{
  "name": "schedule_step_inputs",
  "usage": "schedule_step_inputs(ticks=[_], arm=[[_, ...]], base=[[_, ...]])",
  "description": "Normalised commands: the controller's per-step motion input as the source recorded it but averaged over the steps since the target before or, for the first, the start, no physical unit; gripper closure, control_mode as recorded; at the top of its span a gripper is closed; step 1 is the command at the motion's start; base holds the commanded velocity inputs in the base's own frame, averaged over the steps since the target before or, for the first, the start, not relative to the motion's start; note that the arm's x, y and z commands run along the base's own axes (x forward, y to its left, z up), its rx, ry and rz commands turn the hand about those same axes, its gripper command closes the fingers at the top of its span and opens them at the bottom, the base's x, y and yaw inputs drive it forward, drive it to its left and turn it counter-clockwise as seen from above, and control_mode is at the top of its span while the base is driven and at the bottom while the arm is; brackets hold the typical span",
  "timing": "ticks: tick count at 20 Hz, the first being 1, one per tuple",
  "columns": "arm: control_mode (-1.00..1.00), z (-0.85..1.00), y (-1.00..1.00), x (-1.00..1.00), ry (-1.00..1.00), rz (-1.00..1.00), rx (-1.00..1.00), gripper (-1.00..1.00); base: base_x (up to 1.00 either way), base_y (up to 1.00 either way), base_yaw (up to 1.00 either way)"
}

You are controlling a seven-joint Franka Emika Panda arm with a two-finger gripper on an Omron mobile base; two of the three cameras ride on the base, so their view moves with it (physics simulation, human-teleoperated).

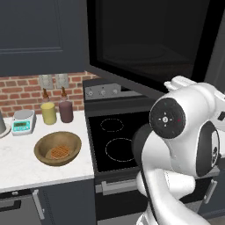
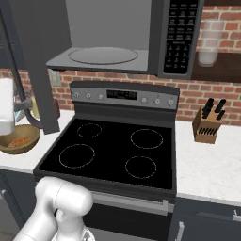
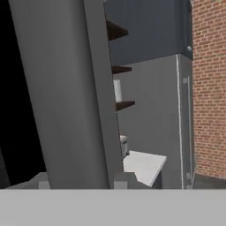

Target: Open the microwave, place the bowl with waffle inside the microwave, then close the microwave door and turn it on.

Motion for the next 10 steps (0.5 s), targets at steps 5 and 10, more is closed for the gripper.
schedule_step_inputs(ticks=[5, 10], arm=[[-1.0, -0.03, 0.11, 0.0, 0.0, -0.11, 0.0, -1.0], [-1.0, 0.0, 0.0, 0.0, 0.0, -0.07, 0.0, -1.0]], base=[[0.0, 0.0, 0.0], [0.0, 0.0, 0.0]])
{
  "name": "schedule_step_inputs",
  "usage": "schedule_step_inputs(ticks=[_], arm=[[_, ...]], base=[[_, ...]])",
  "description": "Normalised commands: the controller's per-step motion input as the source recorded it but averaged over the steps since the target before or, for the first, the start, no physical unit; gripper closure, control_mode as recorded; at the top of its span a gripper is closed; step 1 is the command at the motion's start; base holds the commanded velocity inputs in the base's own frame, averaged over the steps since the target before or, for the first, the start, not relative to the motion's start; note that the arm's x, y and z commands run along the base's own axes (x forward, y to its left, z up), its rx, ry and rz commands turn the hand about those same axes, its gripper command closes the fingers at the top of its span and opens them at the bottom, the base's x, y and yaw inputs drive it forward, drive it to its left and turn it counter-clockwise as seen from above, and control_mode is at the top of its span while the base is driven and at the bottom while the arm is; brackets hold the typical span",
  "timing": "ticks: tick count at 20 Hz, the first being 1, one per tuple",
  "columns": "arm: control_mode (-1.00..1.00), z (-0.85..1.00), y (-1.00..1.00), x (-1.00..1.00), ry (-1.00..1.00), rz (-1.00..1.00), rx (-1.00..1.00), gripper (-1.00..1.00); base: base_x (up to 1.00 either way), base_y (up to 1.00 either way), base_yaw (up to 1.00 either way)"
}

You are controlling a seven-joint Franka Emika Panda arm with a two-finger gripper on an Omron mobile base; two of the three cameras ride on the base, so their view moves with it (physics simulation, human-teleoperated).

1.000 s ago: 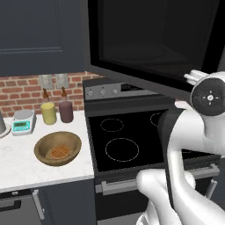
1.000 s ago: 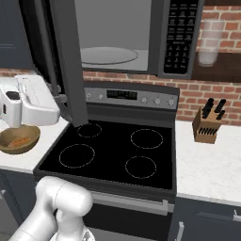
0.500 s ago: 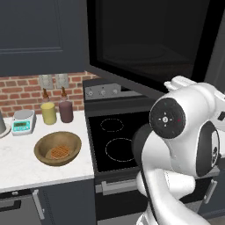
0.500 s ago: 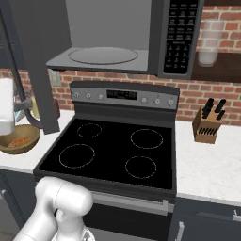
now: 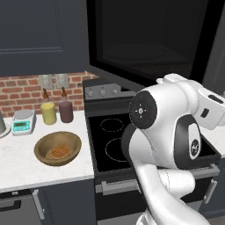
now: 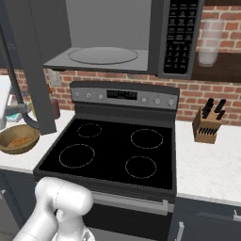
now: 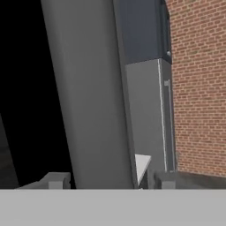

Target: Open the microwave, place the bowl with waffle inside the microwave, then close the microwave door and turn it on.

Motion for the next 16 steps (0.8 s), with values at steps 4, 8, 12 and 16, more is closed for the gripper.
schedule_step_inputs(ticks=[4, 8, 12, 16], arm=[[-1.0, 0.0, 0.0, -0.05, 0.0, -0.02, 0.0, -1.0], [-1.0, 0.0, 0.0, -0.63, -0.07, 0.0, 0.0, -1.0], [-1.0, 0.0, 0.19, -0.69, -0.11, 0.04, -0.01, -1.0], [-1.0, 0.04, 0.29, -0.52, -0.06, 0.11, -0.01, -1.0]], base=[[0.0, 0.0, 0.0], [0.0, 0.0, 0.0], [0.0, 0.0, 0.0], [0.0, 0.0, 0.0]])
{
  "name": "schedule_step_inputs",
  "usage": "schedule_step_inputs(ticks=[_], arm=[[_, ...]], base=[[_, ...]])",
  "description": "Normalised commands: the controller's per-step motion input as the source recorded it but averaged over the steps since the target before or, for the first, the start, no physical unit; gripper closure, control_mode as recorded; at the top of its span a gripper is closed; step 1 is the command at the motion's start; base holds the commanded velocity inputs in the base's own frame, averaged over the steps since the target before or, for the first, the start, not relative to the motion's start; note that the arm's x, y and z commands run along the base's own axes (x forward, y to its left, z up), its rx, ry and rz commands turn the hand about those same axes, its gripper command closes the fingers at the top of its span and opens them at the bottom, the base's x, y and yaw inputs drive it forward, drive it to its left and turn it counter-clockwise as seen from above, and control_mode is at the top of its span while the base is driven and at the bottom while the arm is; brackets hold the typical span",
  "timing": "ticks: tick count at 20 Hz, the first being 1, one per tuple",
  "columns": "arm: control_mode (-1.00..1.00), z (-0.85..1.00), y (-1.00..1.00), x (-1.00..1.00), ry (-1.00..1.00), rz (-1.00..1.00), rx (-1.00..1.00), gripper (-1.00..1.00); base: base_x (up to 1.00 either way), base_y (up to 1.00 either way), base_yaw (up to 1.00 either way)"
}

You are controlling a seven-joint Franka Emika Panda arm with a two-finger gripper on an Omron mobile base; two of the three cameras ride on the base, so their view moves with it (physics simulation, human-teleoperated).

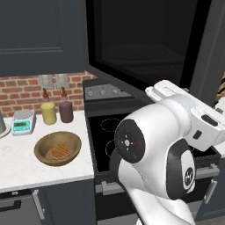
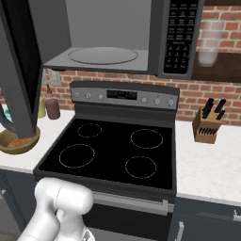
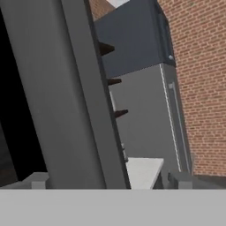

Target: Open the microwave, place the bowl with waffle inside the microwave, then close the microwave door and turn it on.

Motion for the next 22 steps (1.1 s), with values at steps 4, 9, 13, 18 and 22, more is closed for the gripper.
schedule_step_inputs(ticks=[4, 9, 13, 18, 22], arm=[[-1.0, 0.22, 0.0, -0.52, -0.02, 0.09, 0.0, -1.0], [-1.0, 0.07, 0.05, -0.23, 0.0, 0.18, 0.0, -1.0], [-1.0, 0.07, 0.26, 0.05, 0.21, 0.28, 0.0, -1.0], [-1.0, 0.02, 0.41, 0.35, 0.29, 0.06, 0.0, -1.0], [-1.0, 0.0, 0.56, 0.13, 0.09, 0.0, -0.02, -1.0]], base=[[0.0, 0.0, 0.0], [0.0, 0.0, 0.0], [0.0, 0.0, 0.0], [0.0, 0.0, 0.0], [0.0, 0.0, 0.0]])
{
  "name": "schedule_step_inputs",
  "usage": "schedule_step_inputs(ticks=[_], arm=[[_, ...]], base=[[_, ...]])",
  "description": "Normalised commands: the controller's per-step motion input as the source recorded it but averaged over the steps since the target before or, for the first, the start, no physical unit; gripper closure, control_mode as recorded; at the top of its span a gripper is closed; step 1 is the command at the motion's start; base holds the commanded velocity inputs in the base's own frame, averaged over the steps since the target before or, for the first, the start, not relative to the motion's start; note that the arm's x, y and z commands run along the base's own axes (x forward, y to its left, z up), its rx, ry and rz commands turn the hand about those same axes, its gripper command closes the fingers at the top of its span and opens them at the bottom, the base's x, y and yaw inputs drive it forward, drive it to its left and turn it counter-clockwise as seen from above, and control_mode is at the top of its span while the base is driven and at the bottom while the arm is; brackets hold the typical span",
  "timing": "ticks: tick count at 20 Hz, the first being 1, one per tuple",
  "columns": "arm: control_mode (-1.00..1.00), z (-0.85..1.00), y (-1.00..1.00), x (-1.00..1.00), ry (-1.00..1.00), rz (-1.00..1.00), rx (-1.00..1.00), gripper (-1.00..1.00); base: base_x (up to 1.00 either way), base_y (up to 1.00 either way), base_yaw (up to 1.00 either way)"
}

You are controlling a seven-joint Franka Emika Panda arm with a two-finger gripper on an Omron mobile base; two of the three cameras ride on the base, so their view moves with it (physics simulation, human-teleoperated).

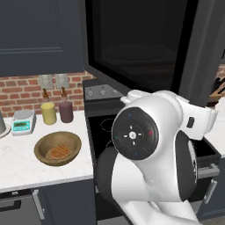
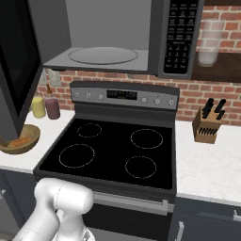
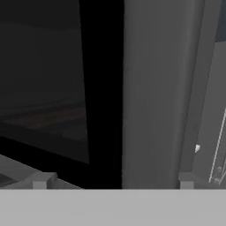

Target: Open the microwave, place the bowl with waffle inside the microwave, then close the microwave door and turn it on.

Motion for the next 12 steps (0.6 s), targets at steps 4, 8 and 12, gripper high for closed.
schedule_step_inputs(ticks=[4, 8, 12], arm=[[-1.0, 0.0, 0.44, -0.09, 0.0, 0.0, 0.0, -1.0], [-1.0, 0.0, 0.27, -0.3, 0.0, 0.0, 0.0, -1.0], [-1.0, 0.01, 0.18, -0.18, -0.03, -0.01, 0.0, -1.0]], base=[[0.0, 0.0, 0.0], [0.0, 0.0, 0.0], [0.0, 0.0, 0.0]])
